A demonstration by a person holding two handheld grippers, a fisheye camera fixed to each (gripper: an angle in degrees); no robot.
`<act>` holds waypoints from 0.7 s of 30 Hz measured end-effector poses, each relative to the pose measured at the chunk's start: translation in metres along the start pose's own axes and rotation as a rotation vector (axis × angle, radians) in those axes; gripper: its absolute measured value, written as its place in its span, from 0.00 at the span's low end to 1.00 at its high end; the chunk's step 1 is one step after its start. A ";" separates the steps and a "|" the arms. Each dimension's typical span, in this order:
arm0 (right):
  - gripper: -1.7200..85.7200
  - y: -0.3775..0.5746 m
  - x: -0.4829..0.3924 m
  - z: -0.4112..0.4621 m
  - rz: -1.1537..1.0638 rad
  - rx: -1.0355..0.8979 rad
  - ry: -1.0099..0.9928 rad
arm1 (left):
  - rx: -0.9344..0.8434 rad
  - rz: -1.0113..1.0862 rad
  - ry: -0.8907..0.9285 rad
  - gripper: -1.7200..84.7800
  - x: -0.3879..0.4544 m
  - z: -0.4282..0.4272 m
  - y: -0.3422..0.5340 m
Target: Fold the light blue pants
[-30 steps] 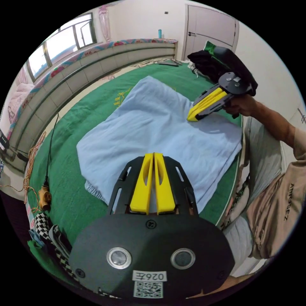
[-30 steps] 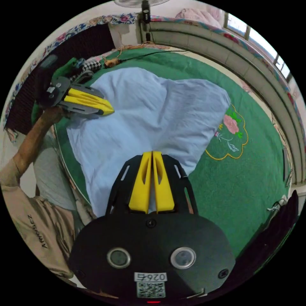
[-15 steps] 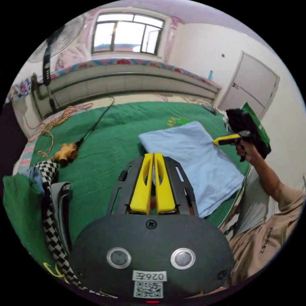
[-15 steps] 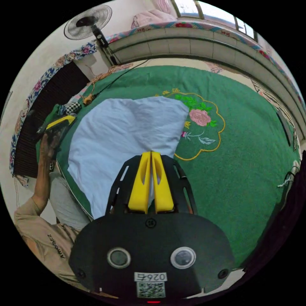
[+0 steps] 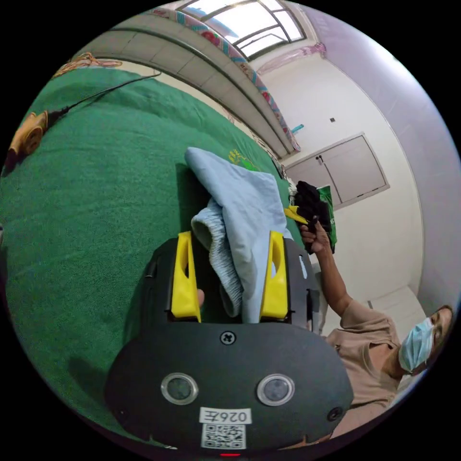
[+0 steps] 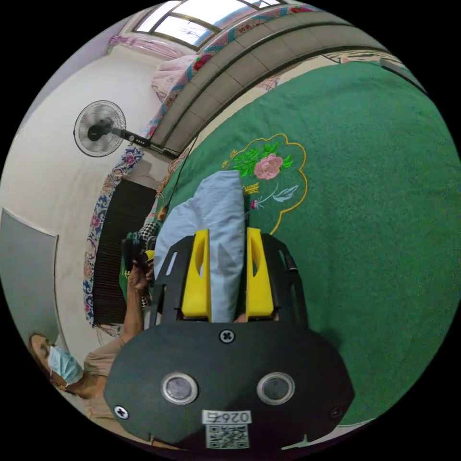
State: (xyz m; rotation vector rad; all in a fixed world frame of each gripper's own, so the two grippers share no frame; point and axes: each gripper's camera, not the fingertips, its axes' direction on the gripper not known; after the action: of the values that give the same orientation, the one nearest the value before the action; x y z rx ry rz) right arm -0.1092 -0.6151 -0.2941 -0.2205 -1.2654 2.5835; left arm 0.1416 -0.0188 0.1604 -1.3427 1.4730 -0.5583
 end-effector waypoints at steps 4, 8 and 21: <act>0.15 -0.008 0.006 -0.018 0.040 -0.040 0.002 | 0.022 0.034 -0.008 0.29 0.004 0.002 -0.008; 0.16 -0.013 0.008 -0.020 0.031 -0.100 -0.135 | 0.007 0.067 -0.038 0.28 0.010 0.009 -0.015; 0.11 0.003 -0.026 -0.046 -0.066 -0.179 -0.218 | -0.124 0.142 -0.080 0.18 0.017 0.049 -0.026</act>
State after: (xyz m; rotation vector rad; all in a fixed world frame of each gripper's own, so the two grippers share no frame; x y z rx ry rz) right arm -0.0733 -0.5896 -0.3240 0.0721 -1.5532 2.4925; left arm 0.1992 -0.0270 0.1582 -1.3271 1.5432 -0.3230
